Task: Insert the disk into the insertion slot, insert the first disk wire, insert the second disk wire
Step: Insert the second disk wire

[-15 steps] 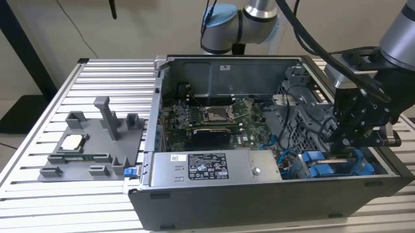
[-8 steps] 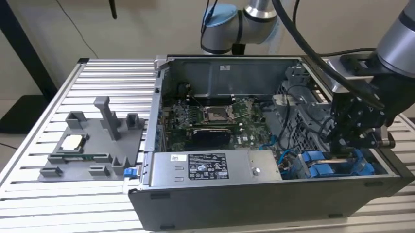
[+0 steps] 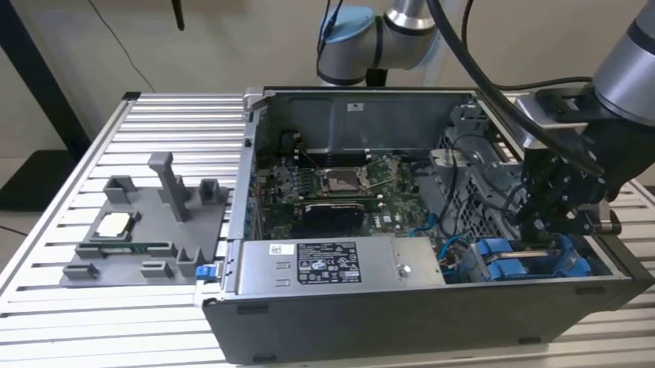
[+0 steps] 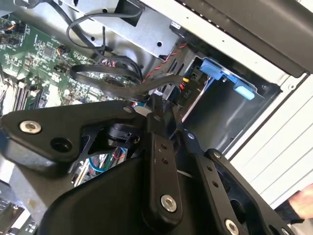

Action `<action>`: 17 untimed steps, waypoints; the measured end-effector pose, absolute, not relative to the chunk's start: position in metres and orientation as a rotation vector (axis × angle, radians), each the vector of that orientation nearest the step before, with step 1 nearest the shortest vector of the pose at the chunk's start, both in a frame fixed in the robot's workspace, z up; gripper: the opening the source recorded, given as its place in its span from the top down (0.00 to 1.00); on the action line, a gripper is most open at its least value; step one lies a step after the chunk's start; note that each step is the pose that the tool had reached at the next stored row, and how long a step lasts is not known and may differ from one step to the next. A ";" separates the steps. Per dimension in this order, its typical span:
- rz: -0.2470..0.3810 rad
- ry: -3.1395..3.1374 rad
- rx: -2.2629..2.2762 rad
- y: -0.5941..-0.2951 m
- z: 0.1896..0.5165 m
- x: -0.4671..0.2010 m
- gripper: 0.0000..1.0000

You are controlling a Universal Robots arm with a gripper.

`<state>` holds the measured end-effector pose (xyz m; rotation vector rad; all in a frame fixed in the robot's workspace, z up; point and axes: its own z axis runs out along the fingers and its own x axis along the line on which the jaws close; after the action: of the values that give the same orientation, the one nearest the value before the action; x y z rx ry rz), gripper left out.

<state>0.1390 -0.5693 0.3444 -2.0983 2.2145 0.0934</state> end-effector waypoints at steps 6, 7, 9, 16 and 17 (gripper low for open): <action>0.114 2.208 -2.091 -0.569 0.346 0.139 0.77; 0.124 2.203 -2.086 -0.569 0.345 0.139 0.77; 0.136 2.196 -2.080 -0.569 0.343 0.139 0.77; 0.136 2.196 -2.080 -0.571 0.340 0.141 0.77; 0.136 2.196 -2.080 -0.571 0.340 0.141 0.77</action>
<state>0.1410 -0.5715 0.3403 -2.0796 2.1956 0.1361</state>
